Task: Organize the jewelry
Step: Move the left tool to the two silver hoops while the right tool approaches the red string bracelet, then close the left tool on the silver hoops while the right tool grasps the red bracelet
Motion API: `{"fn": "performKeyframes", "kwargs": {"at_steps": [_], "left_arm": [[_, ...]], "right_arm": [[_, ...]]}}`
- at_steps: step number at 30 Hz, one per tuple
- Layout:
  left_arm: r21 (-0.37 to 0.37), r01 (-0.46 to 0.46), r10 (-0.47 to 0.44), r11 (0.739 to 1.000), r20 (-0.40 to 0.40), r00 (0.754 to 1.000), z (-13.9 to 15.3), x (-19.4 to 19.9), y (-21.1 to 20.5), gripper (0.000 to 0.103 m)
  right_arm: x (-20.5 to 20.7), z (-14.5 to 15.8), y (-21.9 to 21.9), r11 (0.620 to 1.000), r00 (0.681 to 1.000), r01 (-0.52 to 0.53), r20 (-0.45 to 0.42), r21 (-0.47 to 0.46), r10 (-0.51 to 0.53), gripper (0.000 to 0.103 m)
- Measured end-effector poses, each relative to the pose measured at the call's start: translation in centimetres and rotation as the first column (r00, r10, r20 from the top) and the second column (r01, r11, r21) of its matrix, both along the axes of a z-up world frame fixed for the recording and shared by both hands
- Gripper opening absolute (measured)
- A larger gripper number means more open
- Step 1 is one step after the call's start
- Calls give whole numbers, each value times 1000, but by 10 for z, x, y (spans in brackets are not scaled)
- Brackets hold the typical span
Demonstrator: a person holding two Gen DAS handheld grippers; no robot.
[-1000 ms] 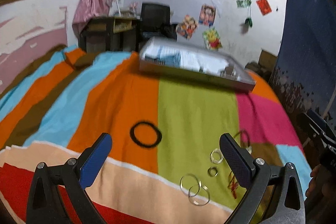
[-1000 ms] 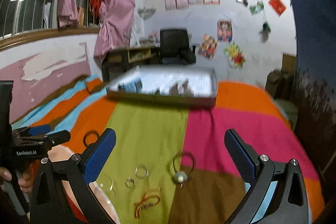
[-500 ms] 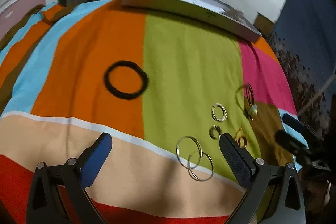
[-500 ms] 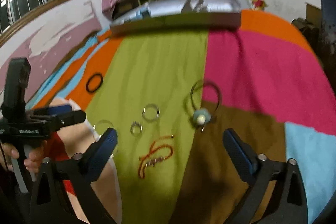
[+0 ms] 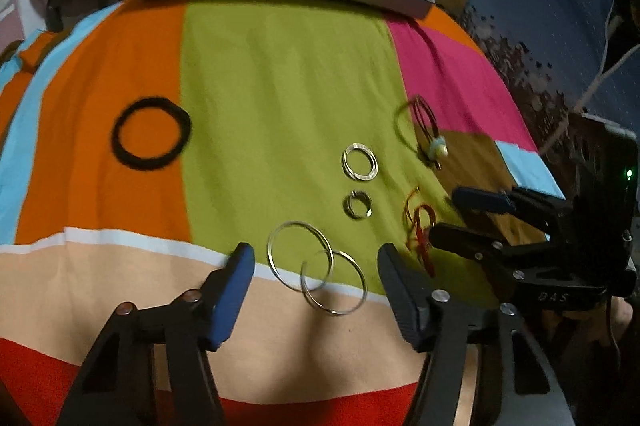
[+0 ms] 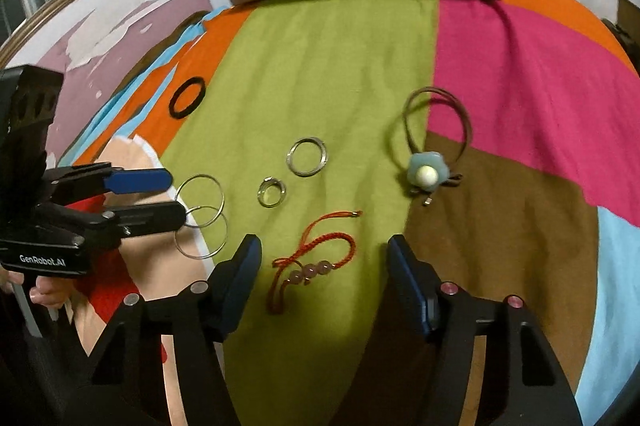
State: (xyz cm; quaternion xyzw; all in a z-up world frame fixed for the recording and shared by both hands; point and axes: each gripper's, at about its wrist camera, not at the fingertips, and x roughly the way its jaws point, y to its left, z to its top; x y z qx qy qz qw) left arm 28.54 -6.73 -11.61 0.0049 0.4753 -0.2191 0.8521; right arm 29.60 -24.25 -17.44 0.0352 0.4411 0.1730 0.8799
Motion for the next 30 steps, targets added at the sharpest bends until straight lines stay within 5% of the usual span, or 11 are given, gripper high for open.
{"fn": "performKeyframes", "kwargs": {"at_steps": [7,13,15,30], "left_arm": [[52,20,-18,998,-33,999,-16,4,-6,55],[69,41,-37,997,-51,998,-21,1,-9,40],[84,56,-52,995,-49,997,-23,-1,-12,27],[98,64,-61,993,-33,998,-29,-1,-14,3]], "right_arm": [[11,-11,11,1000,999,-21,-41,-17,20,60],[11,-19,22,999,995,-43,-87,-9,42,60],[10,-21,28,999,996,-44,-84,-24,42,55],[4,-28,23,1000,996,6,-89,-3,-7,16]]}}
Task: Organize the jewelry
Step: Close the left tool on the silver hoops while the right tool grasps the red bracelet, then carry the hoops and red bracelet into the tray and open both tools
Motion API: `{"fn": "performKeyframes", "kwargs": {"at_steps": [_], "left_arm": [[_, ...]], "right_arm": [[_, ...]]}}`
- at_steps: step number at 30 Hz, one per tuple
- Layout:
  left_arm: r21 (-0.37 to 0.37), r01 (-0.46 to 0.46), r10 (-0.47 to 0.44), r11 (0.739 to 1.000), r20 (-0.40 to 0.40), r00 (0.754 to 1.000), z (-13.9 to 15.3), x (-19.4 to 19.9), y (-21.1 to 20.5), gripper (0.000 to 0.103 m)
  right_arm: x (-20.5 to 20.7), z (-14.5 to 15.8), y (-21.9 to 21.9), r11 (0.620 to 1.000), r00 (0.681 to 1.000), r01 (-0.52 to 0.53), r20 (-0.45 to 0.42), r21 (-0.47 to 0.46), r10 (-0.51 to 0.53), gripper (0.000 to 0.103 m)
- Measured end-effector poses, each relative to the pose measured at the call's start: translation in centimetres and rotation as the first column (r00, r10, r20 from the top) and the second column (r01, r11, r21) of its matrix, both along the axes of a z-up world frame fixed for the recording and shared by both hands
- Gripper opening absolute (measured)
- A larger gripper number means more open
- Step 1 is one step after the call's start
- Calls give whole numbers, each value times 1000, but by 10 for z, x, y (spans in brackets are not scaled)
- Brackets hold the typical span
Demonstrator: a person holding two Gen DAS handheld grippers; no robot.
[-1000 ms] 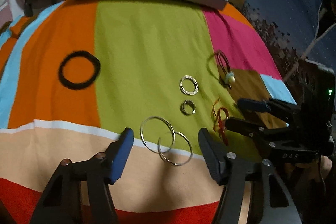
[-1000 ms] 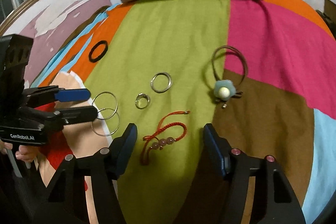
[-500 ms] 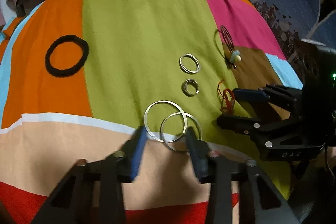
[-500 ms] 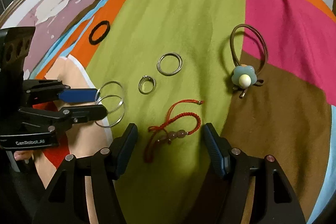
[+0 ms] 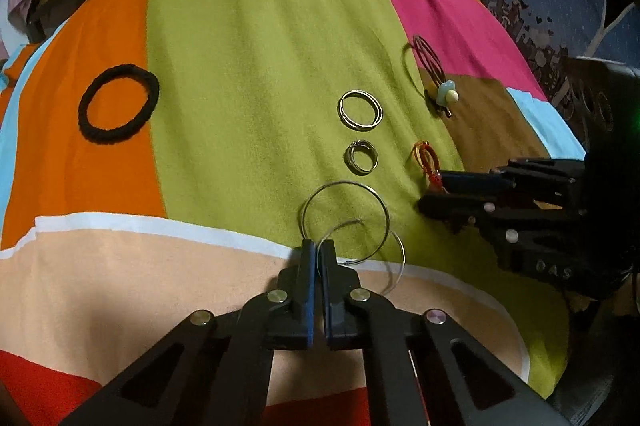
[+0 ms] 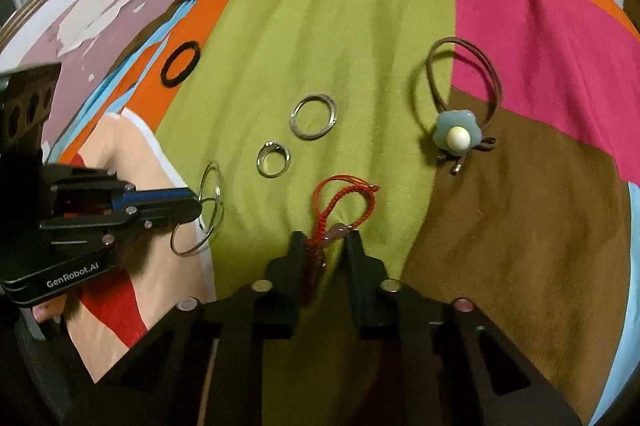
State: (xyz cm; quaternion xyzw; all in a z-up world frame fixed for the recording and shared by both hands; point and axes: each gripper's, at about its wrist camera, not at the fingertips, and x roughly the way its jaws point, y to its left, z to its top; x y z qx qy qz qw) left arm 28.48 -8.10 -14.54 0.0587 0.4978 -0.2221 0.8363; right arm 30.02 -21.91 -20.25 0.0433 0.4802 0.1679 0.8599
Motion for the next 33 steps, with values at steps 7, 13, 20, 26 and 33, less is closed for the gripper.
{"fn": "performKeyframes", "kwargs": {"at_steps": [7,13,20,26,33], "left_arm": [[-31,-22,21,999,-5,1000,2,0,5,3],[-57,-55,58,997,51,997,14,-6,18,3],[-121,-103,118,987,126,985,36,-8,34,3],[-149,-117,141,982,164,976,63,0,37,3],[-163,-109,144,981,224,964,114,49,20,3]], "right_arm": [[-2,2,-9,1000,999,22,25,22,-23,8],[-9,21,-5,1000,994,14,113,3,-14,8],[-14,51,-12,1000,975,21,220,5,-22,8],[-13,81,-25,1000,960,24,278,4,-24,8],[28,150,-35,998,924,24,382,-64,2,8]]}}
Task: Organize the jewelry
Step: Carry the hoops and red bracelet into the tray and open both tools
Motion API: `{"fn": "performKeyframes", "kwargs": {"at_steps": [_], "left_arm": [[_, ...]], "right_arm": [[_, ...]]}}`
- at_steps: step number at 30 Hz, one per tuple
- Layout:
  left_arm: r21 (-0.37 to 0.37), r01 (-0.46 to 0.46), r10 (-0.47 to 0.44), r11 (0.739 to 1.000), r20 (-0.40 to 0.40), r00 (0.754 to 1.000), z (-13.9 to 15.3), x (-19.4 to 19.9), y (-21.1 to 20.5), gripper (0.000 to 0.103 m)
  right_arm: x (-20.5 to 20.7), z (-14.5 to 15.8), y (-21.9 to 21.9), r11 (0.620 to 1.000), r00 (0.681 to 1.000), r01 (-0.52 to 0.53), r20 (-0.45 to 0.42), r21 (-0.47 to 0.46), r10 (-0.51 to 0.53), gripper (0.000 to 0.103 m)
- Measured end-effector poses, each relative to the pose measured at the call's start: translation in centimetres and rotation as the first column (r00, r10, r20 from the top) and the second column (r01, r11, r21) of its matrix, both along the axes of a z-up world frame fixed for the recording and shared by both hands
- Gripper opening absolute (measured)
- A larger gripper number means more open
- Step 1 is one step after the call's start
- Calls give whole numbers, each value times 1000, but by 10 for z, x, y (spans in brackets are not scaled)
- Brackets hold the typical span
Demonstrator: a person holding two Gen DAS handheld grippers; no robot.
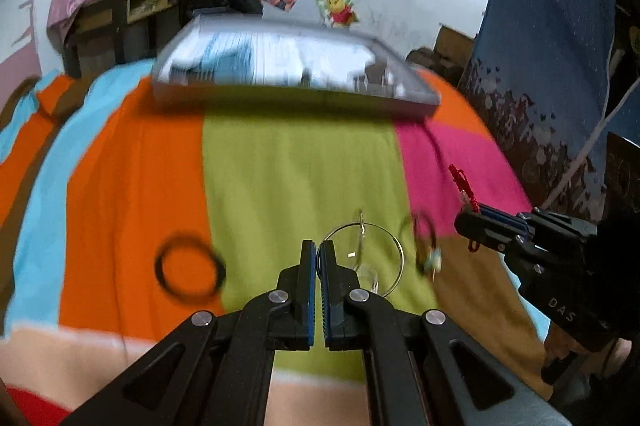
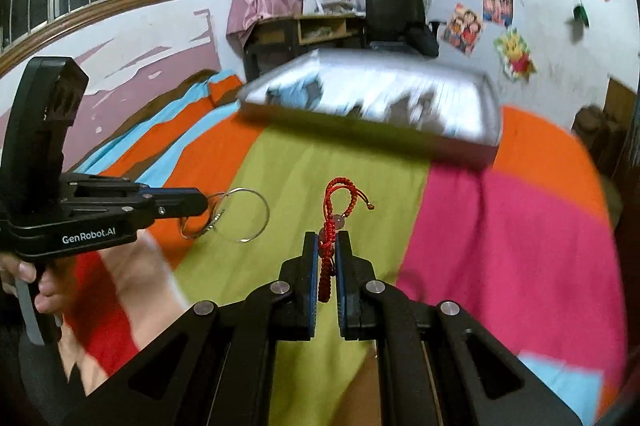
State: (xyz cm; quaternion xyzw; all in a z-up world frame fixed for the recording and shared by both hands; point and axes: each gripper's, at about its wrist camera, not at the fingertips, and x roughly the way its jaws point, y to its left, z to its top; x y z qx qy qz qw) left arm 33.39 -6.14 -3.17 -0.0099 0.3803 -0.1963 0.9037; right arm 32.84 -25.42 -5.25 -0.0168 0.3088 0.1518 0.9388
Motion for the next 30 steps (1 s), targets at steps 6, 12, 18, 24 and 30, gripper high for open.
{"fn": "performKeyframes", "kwargs": {"at_steps": [6,12,18,24,30], "left_arm": [[8,-25,24,1000,108,994,49,62,-12,3],[-3,-65,64,998,151,986,68,125,-38,3],[8,-93,91,996,98,991,44,167,-65,3],[29,-124,123,992,38,992,14,183,-73,3],[-3,-158,158,987,-20,987,0,183,-67,4]], "right_arm": [[57,47,-26,998,997,58,48,-37,-57,8],[121,51,-62,990,991,137,0,-24,-137,8],[157,28,-70,991,987,132,-82,-37,-135,8],[173,12,-71,991,982,130,-137,-31,-133,8],[175,7,-71,988,980,143,-134,-54,-149,9]]}}
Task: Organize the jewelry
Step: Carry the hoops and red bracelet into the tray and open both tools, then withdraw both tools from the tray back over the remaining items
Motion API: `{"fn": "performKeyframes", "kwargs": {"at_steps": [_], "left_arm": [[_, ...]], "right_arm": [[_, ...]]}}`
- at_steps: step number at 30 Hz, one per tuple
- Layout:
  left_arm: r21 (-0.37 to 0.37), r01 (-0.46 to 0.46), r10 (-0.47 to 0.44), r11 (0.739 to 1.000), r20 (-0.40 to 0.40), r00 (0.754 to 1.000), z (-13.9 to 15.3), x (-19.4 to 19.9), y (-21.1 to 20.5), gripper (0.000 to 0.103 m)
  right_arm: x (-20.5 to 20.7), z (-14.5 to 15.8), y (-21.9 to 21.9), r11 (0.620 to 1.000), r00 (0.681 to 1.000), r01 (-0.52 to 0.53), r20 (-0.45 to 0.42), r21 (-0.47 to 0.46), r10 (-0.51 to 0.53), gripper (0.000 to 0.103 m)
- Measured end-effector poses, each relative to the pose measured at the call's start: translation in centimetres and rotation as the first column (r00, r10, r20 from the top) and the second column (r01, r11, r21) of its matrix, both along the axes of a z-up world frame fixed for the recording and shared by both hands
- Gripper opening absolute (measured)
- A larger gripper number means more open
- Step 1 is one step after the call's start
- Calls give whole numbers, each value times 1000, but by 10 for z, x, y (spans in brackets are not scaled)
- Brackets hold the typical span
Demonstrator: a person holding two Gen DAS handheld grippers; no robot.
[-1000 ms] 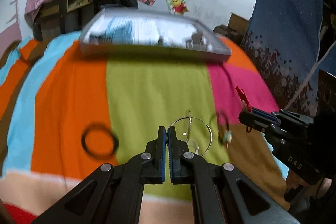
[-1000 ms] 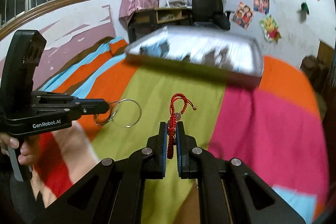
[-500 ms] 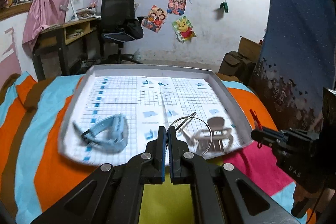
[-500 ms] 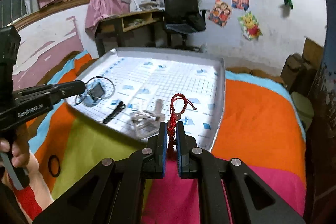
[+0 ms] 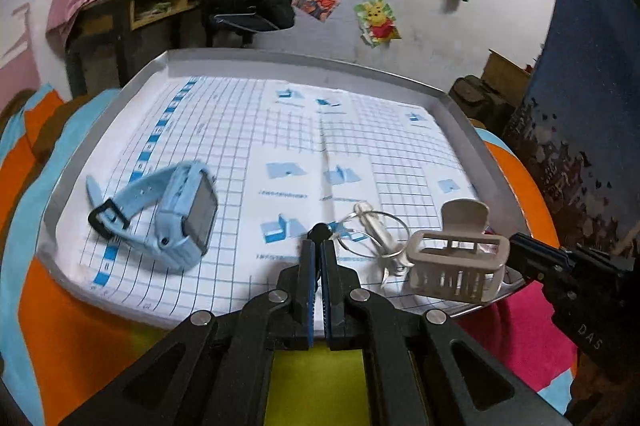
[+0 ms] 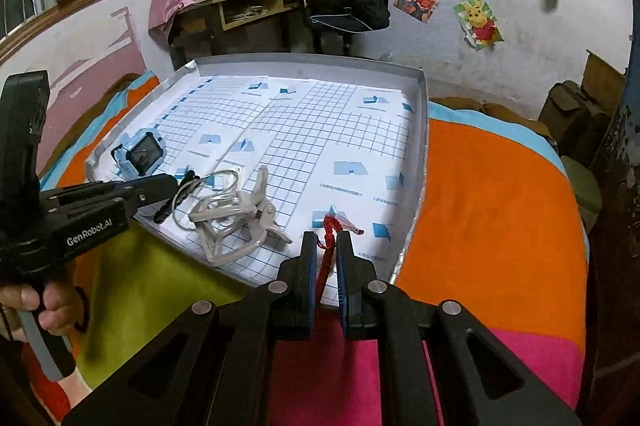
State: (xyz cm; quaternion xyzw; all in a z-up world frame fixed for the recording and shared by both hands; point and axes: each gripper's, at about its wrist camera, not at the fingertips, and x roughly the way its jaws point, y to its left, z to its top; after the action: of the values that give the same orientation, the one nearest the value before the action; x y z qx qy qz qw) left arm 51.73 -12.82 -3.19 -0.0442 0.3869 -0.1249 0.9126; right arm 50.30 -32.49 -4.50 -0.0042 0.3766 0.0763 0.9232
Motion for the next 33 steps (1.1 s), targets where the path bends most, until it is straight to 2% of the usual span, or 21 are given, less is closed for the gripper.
{"fn": "performKeyframes", "kwargs": {"at_steps": [2,4,6,7,9,11,13,15,17,18,20,26,33], "left_arm": [[-1,-12,12,1000,-5,1000,-1,0,2,5],[-8,-21,21,1000,1,1000,2,-2,5,11],[-24,-26,27,999,20,999,7,-7,8,31],[-34,-30,31,999,34,999,11,-11,10,37],[-55,-42,46,998,81,996,22,-22,14,63],[-80,-53,63,995,134,989,34,-37,18,71],[-94,-50,65,994,164,984,46,-49,20,75],[-95,-55,73,994,198,978,58,-63,23,85],[-98,-58,79,993,235,969,69,-78,28,93],[-103,-63,88,993,259,962,77,-90,31,97],[-116,-75,107,990,297,949,90,-110,37,101],[-133,-100,144,986,387,911,116,-173,55,103],[-128,-99,147,987,461,875,130,-249,71,103]], "right_arm": [[-1,0,-1,1000,1000,7,3,4,-7,16],[-7,3,-2,1000,1000,15,18,1,-15,20],[-13,7,-2,1000,999,21,41,-11,-21,22],[-18,11,-3,1000,998,28,59,-14,-27,23],[-28,21,-6,999,995,42,95,-5,-41,25],[-42,35,-9,998,988,62,145,12,-63,37],[-58,49,-10,997,978,70,198,20,-72,42],[-77,66,-11,997,965,74,252,26,-78,46],[-93,78,-10,996,952,75,295,40,-84,61],[-104,85,-9,996,944,75,319,52,-87,65],[-125,97,-7,995,924,72,370,68,-92,79],[-195,123,6,995,870,51,486,89,-88,94],[-266,136,20,994,833,41,546,105,-92,100]]}}
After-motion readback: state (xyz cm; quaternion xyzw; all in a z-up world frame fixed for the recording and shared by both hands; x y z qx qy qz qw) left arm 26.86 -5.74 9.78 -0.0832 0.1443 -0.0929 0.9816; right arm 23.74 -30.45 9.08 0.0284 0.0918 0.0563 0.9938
